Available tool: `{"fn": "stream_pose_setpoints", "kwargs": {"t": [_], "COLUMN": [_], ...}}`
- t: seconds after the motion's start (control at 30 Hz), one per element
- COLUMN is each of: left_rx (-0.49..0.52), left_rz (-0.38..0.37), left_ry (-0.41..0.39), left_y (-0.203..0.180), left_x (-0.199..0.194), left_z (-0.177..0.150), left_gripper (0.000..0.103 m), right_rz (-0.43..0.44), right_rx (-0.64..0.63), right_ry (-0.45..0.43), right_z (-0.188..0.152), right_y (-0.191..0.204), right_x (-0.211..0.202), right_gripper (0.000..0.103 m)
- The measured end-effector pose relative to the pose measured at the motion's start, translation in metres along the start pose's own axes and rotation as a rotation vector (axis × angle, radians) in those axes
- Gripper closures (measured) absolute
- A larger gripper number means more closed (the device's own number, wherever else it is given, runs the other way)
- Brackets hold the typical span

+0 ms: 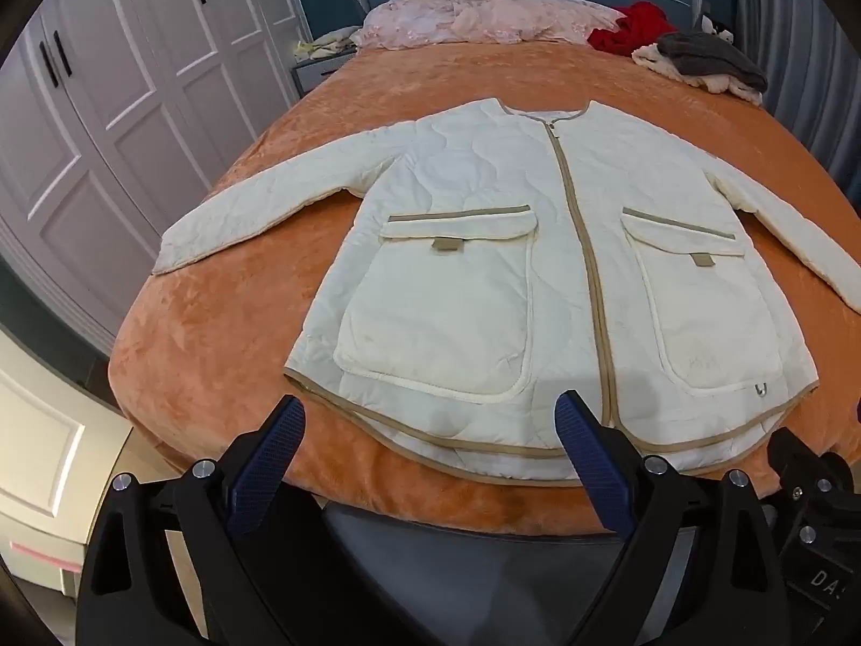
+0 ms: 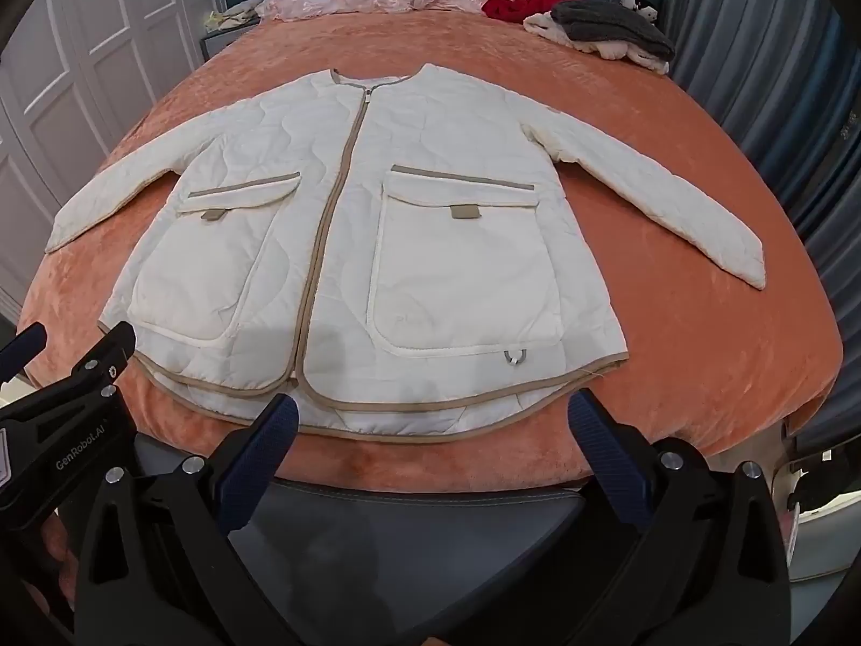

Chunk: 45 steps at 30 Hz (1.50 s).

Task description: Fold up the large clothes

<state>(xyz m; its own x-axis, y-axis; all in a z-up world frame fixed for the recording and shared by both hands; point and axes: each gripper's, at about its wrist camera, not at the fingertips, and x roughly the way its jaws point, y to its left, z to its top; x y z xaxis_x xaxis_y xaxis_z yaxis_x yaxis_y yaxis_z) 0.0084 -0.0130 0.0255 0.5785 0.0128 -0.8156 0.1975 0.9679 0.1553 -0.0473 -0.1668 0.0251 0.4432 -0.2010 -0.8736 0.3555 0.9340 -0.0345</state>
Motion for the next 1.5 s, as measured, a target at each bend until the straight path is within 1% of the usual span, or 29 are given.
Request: {"fn": "stream_pose_setpoints", "kwargs": {"t": [0.07, 0.17, 0.27, 0.3, 0.33, 0.4, 0.5, 0.53, 0.6, 0.67, 0.77, 0.8, 0.9, 0.97, 1.1, 1.27, 1.5], "left_rx": [0.001, 0.002, 0.003, 0.000, -0.004, -0.012, -0.029, -0.037, -0.044, -0.044, -0.040, -0.043, -0.054, -0.054, -0.051, -0.054, -0.051], "left_rz": [-0.013, -0.016, -0.011, -0.008, -0.006, -0.006, -0.025, -0.028, -0.029, -0.024, -0.019, -0.017, -0.031, -0.026, -0.015, -0.008, -0.004], "left_ry": [0.004, 0.003, -0.006, -0.011, -0.016, -0.025, -0.036, -0.042, -0.047, -0.049, -0.039, -0.032, -0.004, 0.001, 0.011, 0.021, 0.034], "left_y": [0.000, 0.000, 0.000, 0.000, 0.001, 0.002, 0.004, 0.005, 0.006, 0.005, 0.005, 0.005, 0.007, 0.008, 0.008, 0.010, 0.010], "left_x": [0.000, -0.001, -0.002, -0.002, -0.002, -0.003, -0.004, -0.005, -0.006, -0.006, -0.005, -0.004, 0.000, 0.002, 0.004, 0.007, 0.011], "left_z": [0.001, 0.000, 0.000, 0.000, 0.001, 0.001, 0.003, 0.004, 0.005, 0.006, 0.006, 0.006, 0.006, 0.006, 0.005, 0.006, 0.006], "left_gripper": [0.012, 0.012, 0.012, 0.012, 0.012, 0.012, 0.012, 0.012, 0.012, 0.012, 0.012, 0.010, 0.010, 0.010, 0.010, 0.010, 0.010], "right_rz": [-0.006, -0.017, -0.010, -0.005, -0.007, -0.028, -0.039, -0.038, -0.026, -0.017, -0.023, -0.022, -0.027, -0.030, -0.007, 0.011, 0.009], "right_rx": [-0.005, -0.009, -0.001, 0.004, 0.004, -0.004, -0.019, -0.017, -0.007, 0.010, 0.008, 0.008, -0.006, -0.014, -0.013, -0.016, -0.036], "right_ry": [0.000, -0.013, -0.025, -0.027, -0.031, -0.043, -0.054, -0.056, -0.030, -0.037, -0.042, -0.055, -0.068, -0.049, -0.039, -0.047, -0.057], "right_z": [0.000, 0.000, 0.001, 0.001, 0.001, 0.003, 0.004, 0.005, 0.006, 0.007, 0.007, 0.007, 0.008, 0.007, 0.007, 0.007, 0.007], "right_y": [0.002, 0.007, 0.010, 0.001, 0.001, 0.005, 0.005, 0.004, 0.005, 0.003, 0.002, 0.003, 0.004, 0.006, 0.008, 0.009, 0.013], "right_x": [0.000, -0.002, -0.004, -0.005, -0.006, -0.006, -0.007, -0.007, -0.005, -0.006, -0.007, -0.008, -0.009, -0.007, -0.005, -0.005, -0.003], "right_gripper": [0.005, 0.005, 0.005, 0.005, 0.005, 0.005, 0.005, 0.005, 0.005, 0.005, 0.005, 0.005, 0.005, 0.005, 0.005, 0.005, 0.005]}}
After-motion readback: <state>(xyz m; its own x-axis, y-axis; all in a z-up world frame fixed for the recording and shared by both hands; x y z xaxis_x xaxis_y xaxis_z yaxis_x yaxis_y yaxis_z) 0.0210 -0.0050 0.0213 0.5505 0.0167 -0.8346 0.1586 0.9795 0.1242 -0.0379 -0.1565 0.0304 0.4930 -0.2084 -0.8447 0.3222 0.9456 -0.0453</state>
